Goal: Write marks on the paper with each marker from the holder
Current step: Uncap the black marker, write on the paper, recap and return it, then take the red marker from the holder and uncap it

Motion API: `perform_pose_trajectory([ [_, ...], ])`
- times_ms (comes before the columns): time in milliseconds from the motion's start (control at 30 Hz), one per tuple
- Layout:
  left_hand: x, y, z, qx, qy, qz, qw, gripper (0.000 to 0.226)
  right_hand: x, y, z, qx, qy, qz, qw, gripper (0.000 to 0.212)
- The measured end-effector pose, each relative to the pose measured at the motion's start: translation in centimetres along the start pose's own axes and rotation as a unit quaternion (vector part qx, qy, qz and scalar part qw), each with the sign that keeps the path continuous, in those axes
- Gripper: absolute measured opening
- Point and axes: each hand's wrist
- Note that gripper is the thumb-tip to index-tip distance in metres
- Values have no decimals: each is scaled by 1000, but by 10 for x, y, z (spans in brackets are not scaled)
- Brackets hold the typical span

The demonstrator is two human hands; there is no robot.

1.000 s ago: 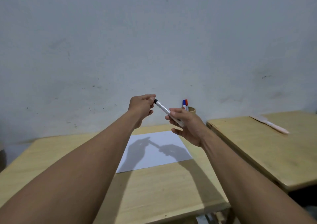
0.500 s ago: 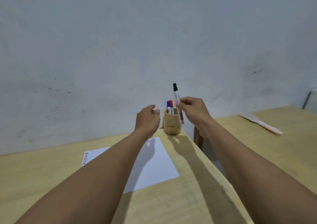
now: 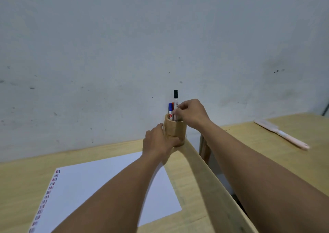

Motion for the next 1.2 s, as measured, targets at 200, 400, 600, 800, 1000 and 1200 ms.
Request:
perform_pose_trajectory([
  [200, 14, -8, 0, 17, -4, -37, 999, 63, 4, -11, -13, 29, 23, 68, 997, 20],
  [400, 18, -12, 4, 32, -4, -45, 998, 59, 8, -26, -17, 17, 62, 51, 997, 15],
  [600, 16, -14, 5, 32, -12, -42, 999, 69, 9, -36, -18, 4, 64, 74, 995, 5],
  [800, 17, -12, 4, 31, -8, -47, 998, 68, 16, -35, -26, -13, 65, 56, 996, 7],
  [1000, 18, -14, 5, 30, -12, -46, 998, 70, 17, -34, -28, -18, 44, 38, 998, 10],
  [1200, 10, -12, 3, 19, -21, -32, 999, 71, -5, -26, -7, -38, -23, -27, 999, 14],
])
Point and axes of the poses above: each hand's wrist, its own y-axis away from the middle knuckle, its own x-axis out of the palm, z = x × y, and after that the axes turned 6 degrees about -x, right-handed
